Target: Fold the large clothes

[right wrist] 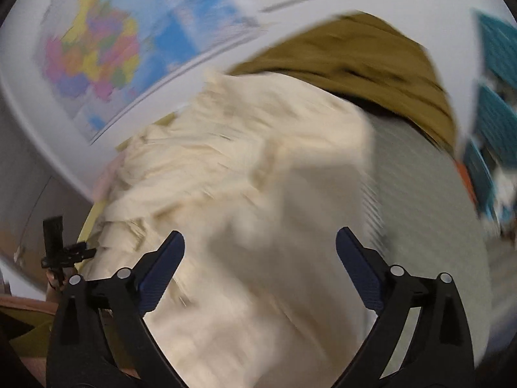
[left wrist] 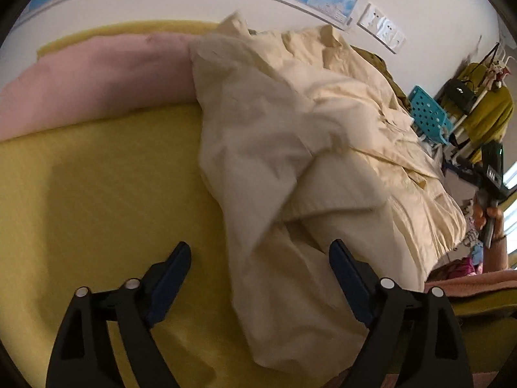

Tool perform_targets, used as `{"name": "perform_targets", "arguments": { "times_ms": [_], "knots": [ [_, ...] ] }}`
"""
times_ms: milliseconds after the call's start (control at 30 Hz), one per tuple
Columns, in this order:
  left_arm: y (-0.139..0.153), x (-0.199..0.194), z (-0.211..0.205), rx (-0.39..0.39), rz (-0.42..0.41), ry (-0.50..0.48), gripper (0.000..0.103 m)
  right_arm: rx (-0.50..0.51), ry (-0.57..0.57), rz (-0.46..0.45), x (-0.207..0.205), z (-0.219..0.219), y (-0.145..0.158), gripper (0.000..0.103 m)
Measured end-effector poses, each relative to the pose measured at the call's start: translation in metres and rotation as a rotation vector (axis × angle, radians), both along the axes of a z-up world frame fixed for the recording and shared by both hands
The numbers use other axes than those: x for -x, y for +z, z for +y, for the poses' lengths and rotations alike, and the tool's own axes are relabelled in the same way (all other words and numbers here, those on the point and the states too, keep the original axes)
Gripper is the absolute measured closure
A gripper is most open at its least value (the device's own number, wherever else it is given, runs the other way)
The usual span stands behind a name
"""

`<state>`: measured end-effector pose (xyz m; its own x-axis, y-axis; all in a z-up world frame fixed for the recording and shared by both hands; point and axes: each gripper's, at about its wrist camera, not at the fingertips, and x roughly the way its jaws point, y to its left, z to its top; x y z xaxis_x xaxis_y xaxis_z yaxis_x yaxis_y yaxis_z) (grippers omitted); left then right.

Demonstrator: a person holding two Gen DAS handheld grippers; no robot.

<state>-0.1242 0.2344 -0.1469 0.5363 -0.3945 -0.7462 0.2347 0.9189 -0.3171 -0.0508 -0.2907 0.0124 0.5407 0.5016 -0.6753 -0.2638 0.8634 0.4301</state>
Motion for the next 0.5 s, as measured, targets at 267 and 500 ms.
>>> {"name": "perform_targets", "arguments": {
  "times_ms": [267,500],
  "knots": [
    [-0.005,0.013,-0.025,0.068,0.009,-0.099,0.011,-0.121,-0.061,0.102,0.056,-0.041,-0.044,0.006],
    [-0.003,0.014,-0.044,0.128,0.021,-0.040,0.055,-0.182,0.083,0.076,0.072,-0.014,-0.056,0.038]
  ]
}}
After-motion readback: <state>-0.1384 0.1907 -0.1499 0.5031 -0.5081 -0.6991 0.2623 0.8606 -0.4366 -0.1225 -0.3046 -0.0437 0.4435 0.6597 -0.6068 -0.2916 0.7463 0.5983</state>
